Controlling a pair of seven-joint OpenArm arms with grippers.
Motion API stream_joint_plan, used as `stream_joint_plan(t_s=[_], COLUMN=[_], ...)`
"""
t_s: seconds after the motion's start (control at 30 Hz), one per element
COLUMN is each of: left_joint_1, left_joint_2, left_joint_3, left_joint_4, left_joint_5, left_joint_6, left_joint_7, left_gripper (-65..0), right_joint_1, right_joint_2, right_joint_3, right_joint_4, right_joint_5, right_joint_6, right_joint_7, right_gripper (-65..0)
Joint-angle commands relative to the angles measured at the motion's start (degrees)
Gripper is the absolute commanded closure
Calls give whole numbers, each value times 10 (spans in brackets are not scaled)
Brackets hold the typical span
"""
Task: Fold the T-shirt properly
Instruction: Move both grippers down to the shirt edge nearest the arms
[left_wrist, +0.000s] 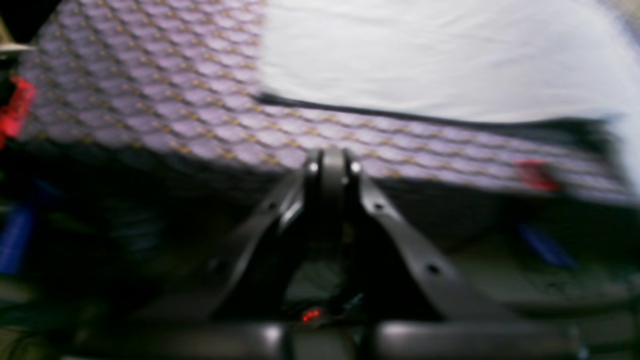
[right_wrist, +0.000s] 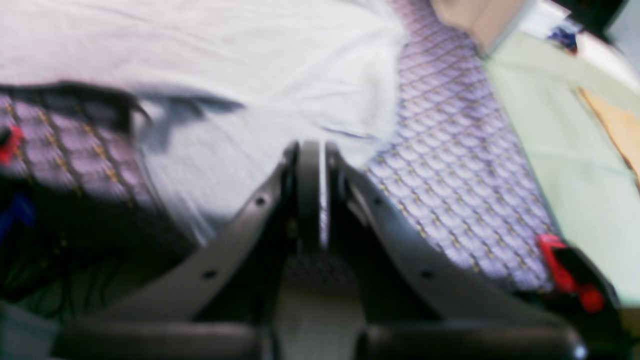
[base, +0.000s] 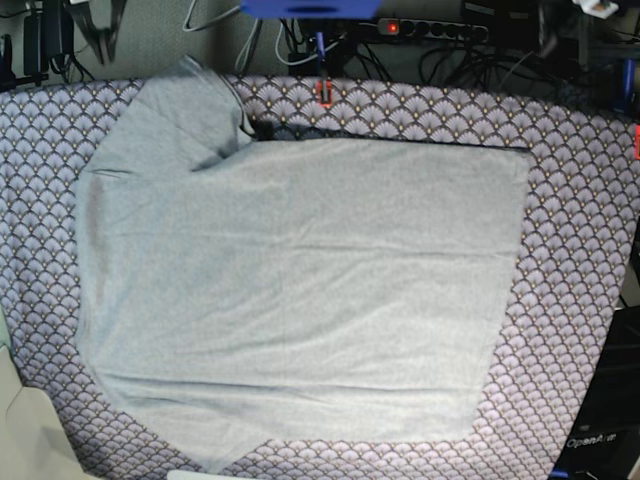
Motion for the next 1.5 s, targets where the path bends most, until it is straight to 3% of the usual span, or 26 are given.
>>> stream_joint_plan(t_s=[0.0, 0.2, 0.3, 0.37, 0.5, 0.63, 0.87, 1.17, 1.33, 1.47], left_joint_1=[-17, -188, -257, -287, -303, -308, -319, -370, -409, -430], left_joint_2=[15, 70, 72, 73, 72, 70, 69, 69, 71, 73], left_joint_3=[-17, -113, -137, -151, -152, -150, -139, -139, -142, -141], left_joint_4=[25, 61, 59, 64, 65, 61, 57, -53, -98, -141], left_joint_5=[-1, 4, 4, 4, 4, 4, 5, 5, 5, 5], left_joint_6=[-6, -12, -12, -13, -13, -13, -13, -14, -83, -97], left_joint_7=[26, 332, 455, 509, 523, 524, 524, 519, 523, 521], left_gripper=[0, 0, 0, 0, 0, 0, -134, -138, -138, -139], right_joint_1=[13, 159, 200, 217, 234, 234, 244, 250, 249, 249], right_joint_2=[2, -34, -57, -77, -95, -101, -99, -91, -87, -87], right_joint_3=[3, 17, 32, 48, 67, 67, 67, 67, 67, 67], right_joint_4=[19, 15, 12, 12, 11, 10, -53, -84, -84, -84], right_joint_5=[4, 4, 4, 4, 4, 4, 4, 4, 4, 4], right_joint_6=[17, 138, 184, 208, 219, 220, 220, 220, 220, 220], right_joint_7=[-14, -212, -269, -281, -286, -313, -313, -313, -314, -315], right_gripper=[0, -21, -26, -26, -29, -74, -126, -127, -129, -129])
